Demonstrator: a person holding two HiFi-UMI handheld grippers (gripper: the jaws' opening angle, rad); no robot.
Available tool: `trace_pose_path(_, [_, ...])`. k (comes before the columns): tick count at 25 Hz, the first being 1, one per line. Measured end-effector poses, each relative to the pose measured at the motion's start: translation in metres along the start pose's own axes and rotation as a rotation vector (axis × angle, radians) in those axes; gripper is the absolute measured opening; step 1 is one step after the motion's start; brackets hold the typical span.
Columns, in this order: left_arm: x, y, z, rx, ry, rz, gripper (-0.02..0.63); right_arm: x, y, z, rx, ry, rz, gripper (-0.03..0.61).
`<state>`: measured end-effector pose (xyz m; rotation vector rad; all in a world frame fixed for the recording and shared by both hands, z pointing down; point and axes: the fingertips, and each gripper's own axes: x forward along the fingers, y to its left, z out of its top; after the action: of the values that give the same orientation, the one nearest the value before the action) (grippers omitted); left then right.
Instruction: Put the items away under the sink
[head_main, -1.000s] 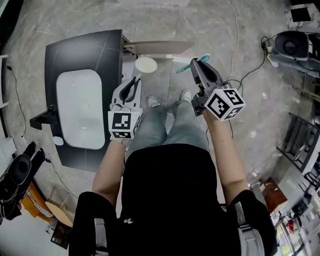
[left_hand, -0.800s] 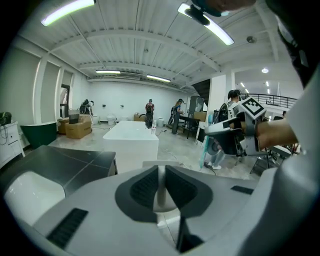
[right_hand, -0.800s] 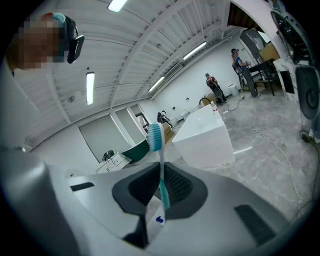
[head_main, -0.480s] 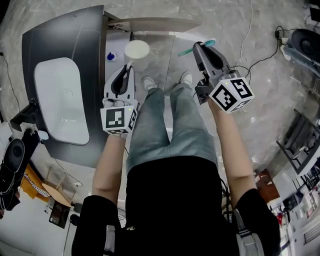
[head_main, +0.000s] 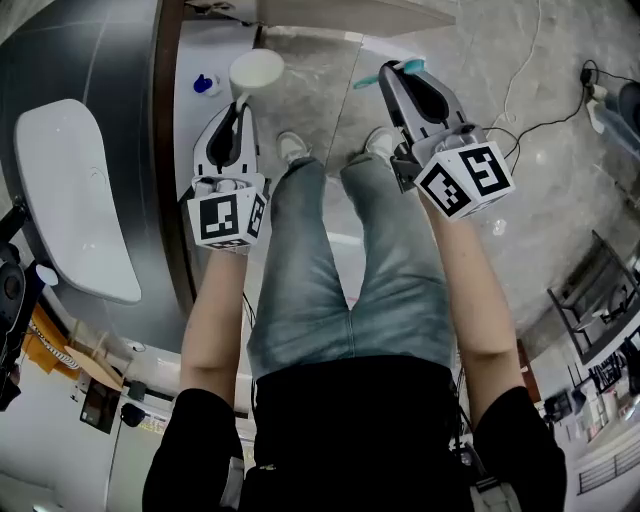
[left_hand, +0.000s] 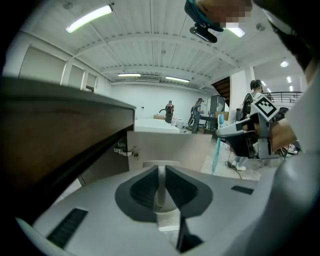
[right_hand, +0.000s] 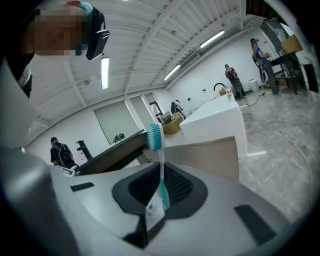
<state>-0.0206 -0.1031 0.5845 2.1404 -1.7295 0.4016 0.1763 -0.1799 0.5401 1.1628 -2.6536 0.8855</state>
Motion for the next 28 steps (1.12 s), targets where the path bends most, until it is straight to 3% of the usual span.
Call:
trace_pose_path(14, [0.056,0.069,-0.154,-0.051,0.016,0.156,0.060,0.080,-0.021,-0.119,-0.075,0.058,0.112,0.046])
trace_pose_path(19, [0.086,0.097,-0.192,-0.063,-0.009,0.213,0.060,0.102,-0.025,-0.149,-0.160,0.086,0.165,0.046])
trace_pose_path(28, [0.140,0.142,-0.238,-0.100,-0.034,0.322,0.060,0.117,-0.051,-0.190,-0.188,0.147,0.202,0.046])
